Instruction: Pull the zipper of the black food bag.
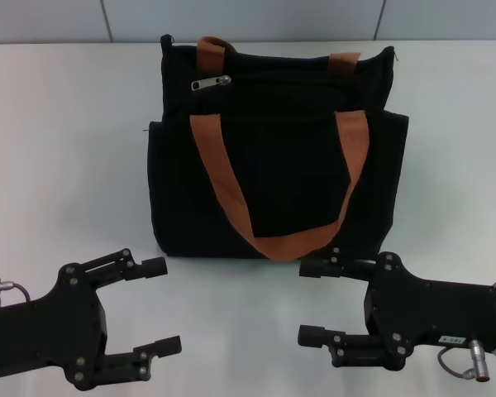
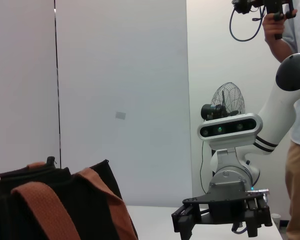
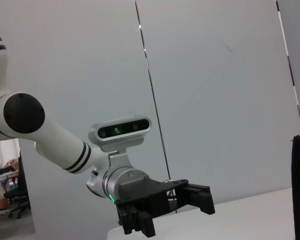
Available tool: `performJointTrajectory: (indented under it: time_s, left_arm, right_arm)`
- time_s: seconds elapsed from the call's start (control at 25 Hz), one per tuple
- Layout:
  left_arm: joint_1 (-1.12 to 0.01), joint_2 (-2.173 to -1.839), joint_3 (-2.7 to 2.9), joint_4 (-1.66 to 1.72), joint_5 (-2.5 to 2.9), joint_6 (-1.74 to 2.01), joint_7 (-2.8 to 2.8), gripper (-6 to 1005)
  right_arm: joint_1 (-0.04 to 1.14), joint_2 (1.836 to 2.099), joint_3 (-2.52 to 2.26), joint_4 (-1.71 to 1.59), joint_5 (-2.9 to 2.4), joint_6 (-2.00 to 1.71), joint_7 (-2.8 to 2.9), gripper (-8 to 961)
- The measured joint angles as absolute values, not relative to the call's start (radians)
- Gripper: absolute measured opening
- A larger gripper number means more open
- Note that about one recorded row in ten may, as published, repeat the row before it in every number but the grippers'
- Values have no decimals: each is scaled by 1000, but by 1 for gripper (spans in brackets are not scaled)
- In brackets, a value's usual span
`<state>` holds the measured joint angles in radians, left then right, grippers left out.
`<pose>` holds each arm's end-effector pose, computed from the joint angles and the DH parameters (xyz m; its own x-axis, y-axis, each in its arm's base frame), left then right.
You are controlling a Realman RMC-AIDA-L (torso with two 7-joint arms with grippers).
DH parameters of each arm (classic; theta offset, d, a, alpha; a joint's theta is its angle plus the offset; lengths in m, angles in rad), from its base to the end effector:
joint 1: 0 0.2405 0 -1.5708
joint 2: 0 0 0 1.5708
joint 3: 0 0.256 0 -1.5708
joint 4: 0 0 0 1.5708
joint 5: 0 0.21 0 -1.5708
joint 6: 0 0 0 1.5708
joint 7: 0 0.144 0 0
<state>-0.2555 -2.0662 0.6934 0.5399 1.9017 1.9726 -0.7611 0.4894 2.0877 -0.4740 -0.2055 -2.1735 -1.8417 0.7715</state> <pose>-0.2958 0.2047 0.0036 0.7340 -0.0310 0.6784 0.1239 -0.9761 -0.1787 0.2597 0.2318 -0.0547 0.6807 -0.1495 -0.7172 -0.1891 -0.9816 0.0252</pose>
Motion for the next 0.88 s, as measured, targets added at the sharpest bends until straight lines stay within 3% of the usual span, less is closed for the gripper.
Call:
performJointTrajectory:
  time_s: [0.88]
  left_arm:
    - [-312,-2069,458,411,1667,1828,-799,796]
  right_arm:
    - [500,2088,-466,-129,-2174,-1833,700,750]
